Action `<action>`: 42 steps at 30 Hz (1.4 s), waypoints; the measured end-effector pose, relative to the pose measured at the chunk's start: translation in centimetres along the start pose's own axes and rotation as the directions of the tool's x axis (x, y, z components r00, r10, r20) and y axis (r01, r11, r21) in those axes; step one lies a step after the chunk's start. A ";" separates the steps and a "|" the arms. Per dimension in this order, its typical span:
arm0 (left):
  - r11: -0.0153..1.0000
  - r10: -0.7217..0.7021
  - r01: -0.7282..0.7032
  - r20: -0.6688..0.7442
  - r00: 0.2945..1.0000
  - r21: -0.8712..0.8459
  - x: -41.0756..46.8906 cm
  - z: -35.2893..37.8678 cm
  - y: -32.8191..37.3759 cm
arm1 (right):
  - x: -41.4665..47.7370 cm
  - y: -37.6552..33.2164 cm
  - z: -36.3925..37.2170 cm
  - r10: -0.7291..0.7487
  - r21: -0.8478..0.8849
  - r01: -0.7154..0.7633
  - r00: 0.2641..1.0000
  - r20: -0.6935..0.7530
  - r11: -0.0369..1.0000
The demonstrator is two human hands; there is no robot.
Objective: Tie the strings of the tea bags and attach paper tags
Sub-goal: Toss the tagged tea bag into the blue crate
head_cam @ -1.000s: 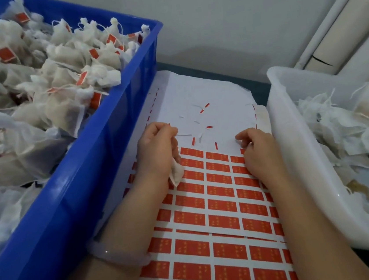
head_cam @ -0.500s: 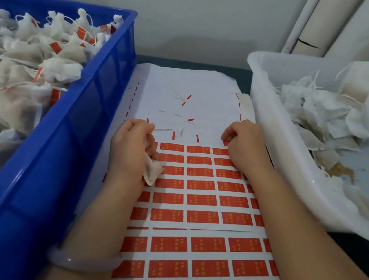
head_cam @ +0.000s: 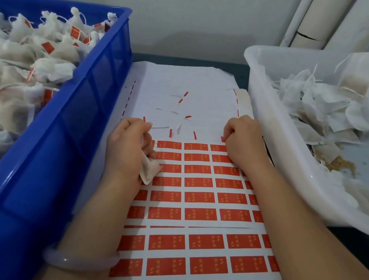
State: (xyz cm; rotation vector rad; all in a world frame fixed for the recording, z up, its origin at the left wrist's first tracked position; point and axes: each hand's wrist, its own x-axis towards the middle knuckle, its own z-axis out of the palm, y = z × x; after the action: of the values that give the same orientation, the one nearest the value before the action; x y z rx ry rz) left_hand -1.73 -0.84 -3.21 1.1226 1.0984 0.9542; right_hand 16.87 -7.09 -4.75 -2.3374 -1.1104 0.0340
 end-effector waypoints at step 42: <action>1.000 -0.002 0.002 0.002 1.000 0.023 -0.1 0.1 0.2 | 0.1 0.2 -0.5 -0.027 -0.001 0.027 0.995 0.094 1.000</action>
State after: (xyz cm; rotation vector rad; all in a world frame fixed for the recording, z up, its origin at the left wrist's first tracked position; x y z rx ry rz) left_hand -1.68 -0.94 -3.02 1.1402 1.1110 0.9409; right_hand 17.22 -7.37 -4.39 -2.3428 -1.1875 0.1338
